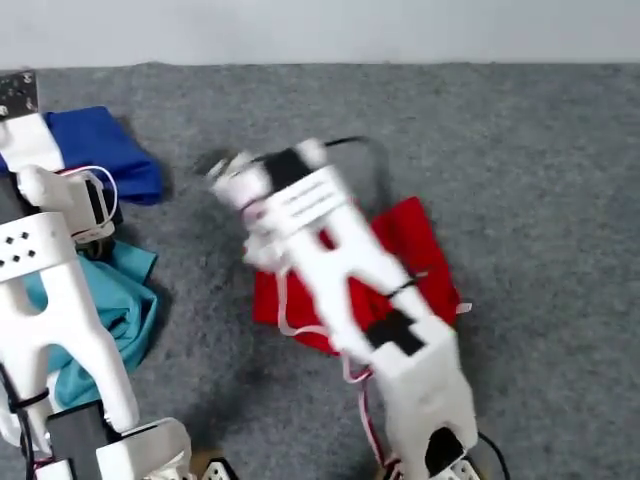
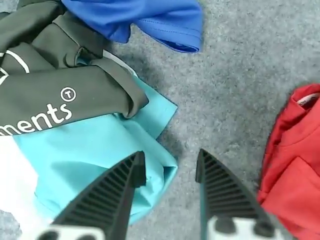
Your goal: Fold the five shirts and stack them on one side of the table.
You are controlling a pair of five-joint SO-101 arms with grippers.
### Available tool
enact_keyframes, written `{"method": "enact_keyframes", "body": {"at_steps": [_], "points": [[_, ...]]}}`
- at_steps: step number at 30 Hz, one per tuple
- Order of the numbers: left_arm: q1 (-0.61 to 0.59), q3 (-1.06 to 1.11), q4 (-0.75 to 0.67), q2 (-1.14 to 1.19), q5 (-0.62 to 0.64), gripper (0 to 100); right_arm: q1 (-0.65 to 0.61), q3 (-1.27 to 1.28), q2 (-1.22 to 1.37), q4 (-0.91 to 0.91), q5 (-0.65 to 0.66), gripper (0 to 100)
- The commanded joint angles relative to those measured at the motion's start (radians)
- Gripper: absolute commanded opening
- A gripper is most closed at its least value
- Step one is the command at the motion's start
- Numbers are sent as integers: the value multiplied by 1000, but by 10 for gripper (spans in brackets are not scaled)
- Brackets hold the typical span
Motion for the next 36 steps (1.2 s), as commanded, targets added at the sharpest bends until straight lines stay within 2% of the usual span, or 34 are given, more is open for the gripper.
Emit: {"method": "enact_keyframes", "body": {"at_steps": [1,7,15,18,21,31,36], "points": [[-5,15,21,-40,-9,171,-101,0,56,18,-11,152],[2,31,21,-40,-9,171,-166,-2,174,4,-11,143],[2,31,21,-40,-9,171,-160,0,239,-27,-5,135],[2,31,21,-40,-9,171,-140,0,248,-74,-8,74],[2,33,21,-40,-9,171,-104,3,251,-105,-11,8],[2,35,21,-40,-9,171,36,-80,136,-62,-8,8],[2,36,21,-40,-9,171,199,-167,18,-35,-11,8]]}}
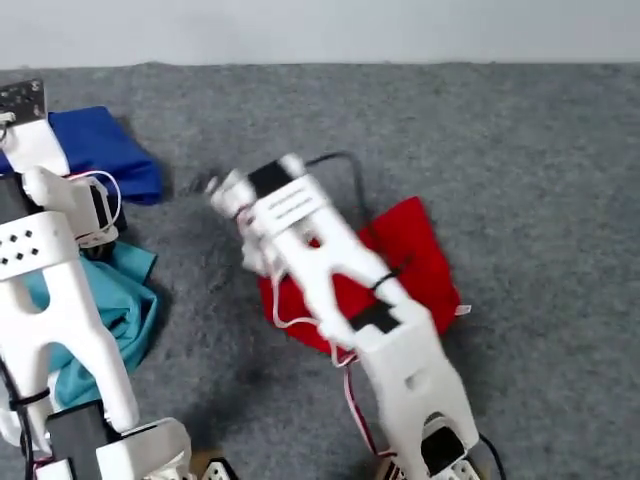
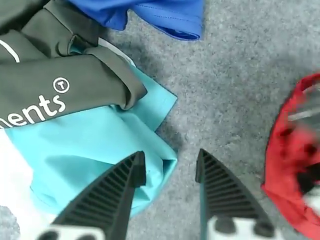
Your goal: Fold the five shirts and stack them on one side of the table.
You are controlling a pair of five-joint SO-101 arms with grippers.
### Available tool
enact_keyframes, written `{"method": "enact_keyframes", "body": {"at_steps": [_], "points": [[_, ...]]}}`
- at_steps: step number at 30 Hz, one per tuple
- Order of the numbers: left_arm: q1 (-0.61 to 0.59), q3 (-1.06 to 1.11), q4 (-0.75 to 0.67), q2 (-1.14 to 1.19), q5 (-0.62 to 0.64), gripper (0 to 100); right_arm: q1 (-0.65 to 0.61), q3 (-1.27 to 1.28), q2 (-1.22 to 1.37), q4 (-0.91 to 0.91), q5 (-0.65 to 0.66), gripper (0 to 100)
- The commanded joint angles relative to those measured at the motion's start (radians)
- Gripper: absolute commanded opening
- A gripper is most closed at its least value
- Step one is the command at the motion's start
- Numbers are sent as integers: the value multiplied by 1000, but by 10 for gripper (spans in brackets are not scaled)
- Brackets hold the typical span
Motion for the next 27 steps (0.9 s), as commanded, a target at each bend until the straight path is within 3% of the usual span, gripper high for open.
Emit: {"method": "enact_keyframes", "body": {"at_steps": [1,15,27], "points": [[2,-4,21,-38,-9,171,153,-64,-130,15,-8,8],[2,-4,21,-38,-9,171,828,-64,-214,16,-120,8],[2,-4,21,-38,-9,171,1147,-64,-214,77,-130,8]]}}
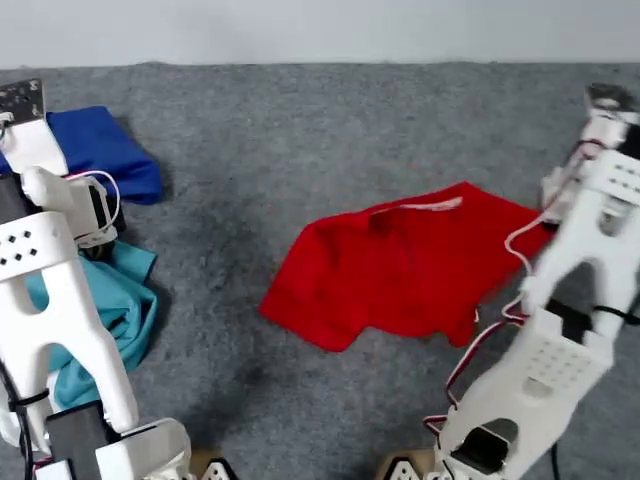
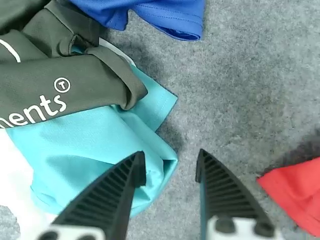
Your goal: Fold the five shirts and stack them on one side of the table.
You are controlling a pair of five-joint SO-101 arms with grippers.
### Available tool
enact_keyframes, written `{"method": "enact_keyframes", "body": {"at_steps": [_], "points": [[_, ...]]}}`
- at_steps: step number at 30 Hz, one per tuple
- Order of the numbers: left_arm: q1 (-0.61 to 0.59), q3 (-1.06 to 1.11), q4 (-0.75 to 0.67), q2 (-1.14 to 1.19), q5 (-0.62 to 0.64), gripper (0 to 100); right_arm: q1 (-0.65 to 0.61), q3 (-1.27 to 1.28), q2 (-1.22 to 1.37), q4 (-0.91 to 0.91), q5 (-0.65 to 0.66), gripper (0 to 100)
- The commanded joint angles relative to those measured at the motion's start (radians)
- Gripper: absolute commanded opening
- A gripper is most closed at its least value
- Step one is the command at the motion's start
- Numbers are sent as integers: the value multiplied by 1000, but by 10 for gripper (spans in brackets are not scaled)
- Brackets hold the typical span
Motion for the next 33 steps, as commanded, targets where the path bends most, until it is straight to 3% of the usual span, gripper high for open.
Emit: {"method": "enact_keyframes", "body": {"at_steps": [1,11,16,25,31,33], "points": [[3,-4,21,-38,-9,171,87,-35,-70,56,-12,8],[3,-2,21,-38,-9,171,213,46,-128,62,-52,8],[3,-2,21,-38,-9,171,272,249,-325,62,-98,8],[3,-2,21,-38,-9,171,269,528,-679,61,-72,15],[3,-2,21,-38,-9,171,199,746,-874,59,9,230],[3,-2,21,-38,-9,171,137,818,-932,56,11,236]]}}
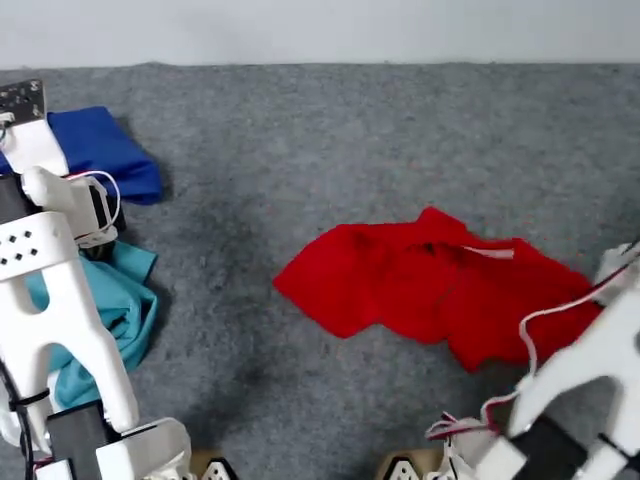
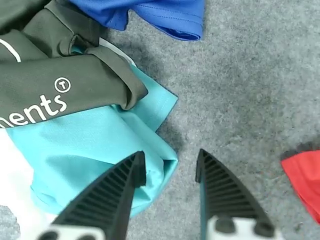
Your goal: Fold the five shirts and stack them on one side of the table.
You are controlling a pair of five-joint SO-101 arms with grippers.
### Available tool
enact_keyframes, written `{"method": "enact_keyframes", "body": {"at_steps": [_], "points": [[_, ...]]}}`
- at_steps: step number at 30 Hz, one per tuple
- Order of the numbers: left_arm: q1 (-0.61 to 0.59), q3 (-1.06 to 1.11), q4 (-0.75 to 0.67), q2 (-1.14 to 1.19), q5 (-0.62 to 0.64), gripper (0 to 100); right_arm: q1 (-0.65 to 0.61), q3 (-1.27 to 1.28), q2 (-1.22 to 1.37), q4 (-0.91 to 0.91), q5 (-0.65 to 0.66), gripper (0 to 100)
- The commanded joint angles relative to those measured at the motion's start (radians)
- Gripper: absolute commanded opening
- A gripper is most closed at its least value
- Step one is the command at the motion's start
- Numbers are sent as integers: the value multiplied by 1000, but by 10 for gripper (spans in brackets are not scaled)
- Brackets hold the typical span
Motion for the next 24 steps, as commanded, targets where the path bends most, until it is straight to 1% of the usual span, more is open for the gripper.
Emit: {"method": "enact_keyframes", "body": {"at_steps": [1,3,7,10,13,15,18,21,24], "points": [[3,-2,21,-38,-9,171,-114,94,-127,31,18,234],[3,-2,21,-38,-9,171,-197,117,-171,1,15,234],[3,-1,21,-37,-9,171,-441,172,-182,-117,11,236],[3,-1,21,-37,-9,171,-593,252,-105,-251,12,236],[3,-1,21,-37,-9,171,-707,261,19,-351,18,237],[3,-1,21,-37,-9,171,-776,229,105,-390,20,237],[3,-1,21,-37,-9,171,-845,138,226,-426,40,237],[3,-1,21,-37,-9,171,-894,8,348,-412,63,237],[3,-1,21,-37,-9,171,-937,-103,455,-352,63,237]]}}
